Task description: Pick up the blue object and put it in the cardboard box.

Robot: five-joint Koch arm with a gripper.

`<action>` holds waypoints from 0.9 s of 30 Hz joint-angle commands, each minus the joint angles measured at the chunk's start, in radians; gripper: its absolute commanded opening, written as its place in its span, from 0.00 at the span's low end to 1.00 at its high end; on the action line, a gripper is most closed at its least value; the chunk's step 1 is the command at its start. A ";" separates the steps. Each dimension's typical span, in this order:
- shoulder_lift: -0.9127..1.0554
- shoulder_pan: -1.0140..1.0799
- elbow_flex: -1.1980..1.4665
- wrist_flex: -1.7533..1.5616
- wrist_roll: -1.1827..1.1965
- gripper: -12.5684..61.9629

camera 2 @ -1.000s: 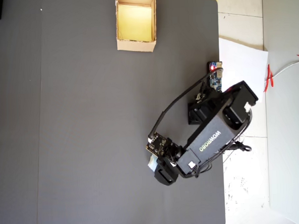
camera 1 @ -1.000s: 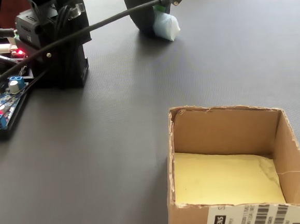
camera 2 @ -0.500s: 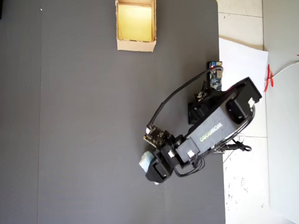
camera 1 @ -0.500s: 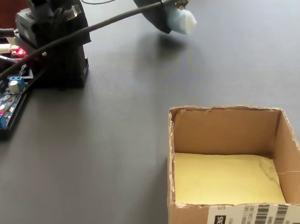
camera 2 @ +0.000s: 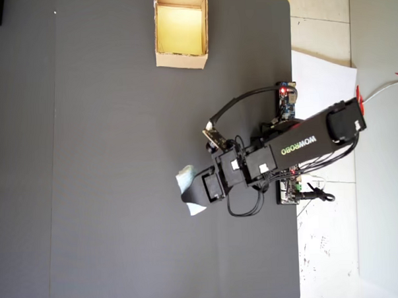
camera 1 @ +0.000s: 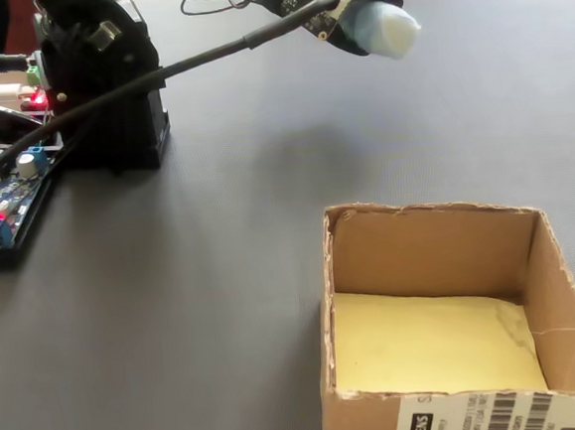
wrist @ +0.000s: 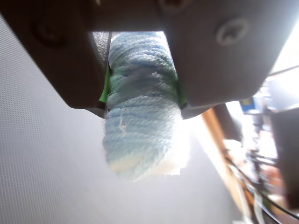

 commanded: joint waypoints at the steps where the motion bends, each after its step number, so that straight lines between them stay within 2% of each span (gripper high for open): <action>1: 0.032 0.046 -0.020 -0.127 0.000 0.24; 12: 0.078 0.333 0.008 -0.313 -0.057 0.24; 26: 0.075 0.686 -0.055 -0.339 -0.094 0.24; 27: 0.063 0.782 -0.075 -0.328 -0.097 0.24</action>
